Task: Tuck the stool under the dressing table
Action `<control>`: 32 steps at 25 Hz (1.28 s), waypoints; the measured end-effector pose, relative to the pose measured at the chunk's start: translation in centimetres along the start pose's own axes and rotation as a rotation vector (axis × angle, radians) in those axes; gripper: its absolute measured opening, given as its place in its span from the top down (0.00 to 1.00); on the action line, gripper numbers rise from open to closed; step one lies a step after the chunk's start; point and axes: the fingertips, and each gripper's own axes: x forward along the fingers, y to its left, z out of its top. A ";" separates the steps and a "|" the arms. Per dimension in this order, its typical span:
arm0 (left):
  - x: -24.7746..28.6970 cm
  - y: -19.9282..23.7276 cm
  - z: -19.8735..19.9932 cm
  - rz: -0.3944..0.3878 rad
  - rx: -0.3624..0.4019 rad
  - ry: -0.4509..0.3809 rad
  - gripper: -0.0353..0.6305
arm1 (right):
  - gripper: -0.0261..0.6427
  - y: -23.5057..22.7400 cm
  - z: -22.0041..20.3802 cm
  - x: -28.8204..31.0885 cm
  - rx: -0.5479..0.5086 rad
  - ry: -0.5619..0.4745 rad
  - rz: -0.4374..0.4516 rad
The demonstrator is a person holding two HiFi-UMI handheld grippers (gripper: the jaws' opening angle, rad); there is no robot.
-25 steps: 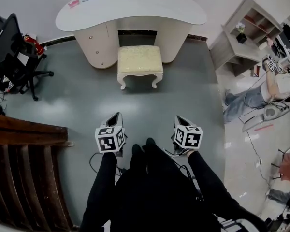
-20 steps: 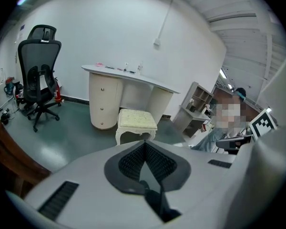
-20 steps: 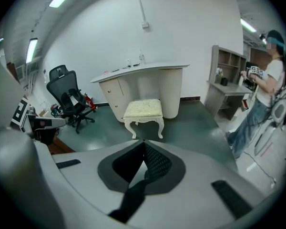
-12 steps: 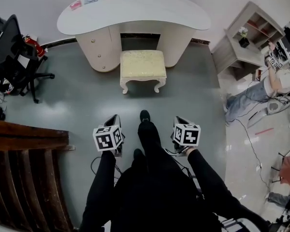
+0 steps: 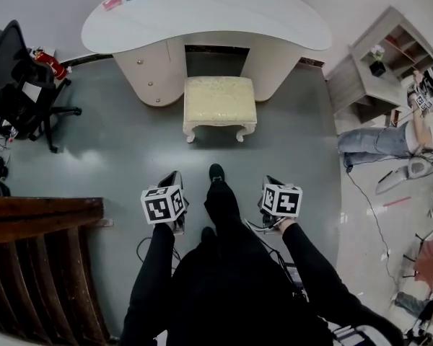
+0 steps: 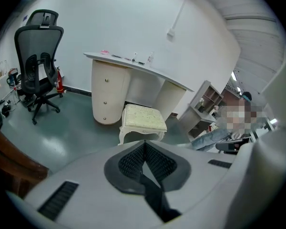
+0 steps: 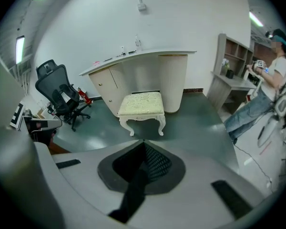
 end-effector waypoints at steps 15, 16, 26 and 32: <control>11.1 2.4 2.9 0.054 -0.066 0.142 0.94 | 0.95 -1.5 4.2 9.5 0.046 0.168 0.025; 11.8 2.9 2.9 0.063 -0.072 0.151 0.94 | 0.95 -1.4 4.3 10.2 0.051 0.180 0.023; 18.7 4.9 0.8 0.104 -0.159 0.247 0.94 | 0.95 -2.5 5.6 17.8 0.059 0.266 0.025; 23.3 6.7 -1.4 0.125 -0.177 0.314 0.94 | 0.95 -3.5 6.2 23.4 0.065 0.290 0.012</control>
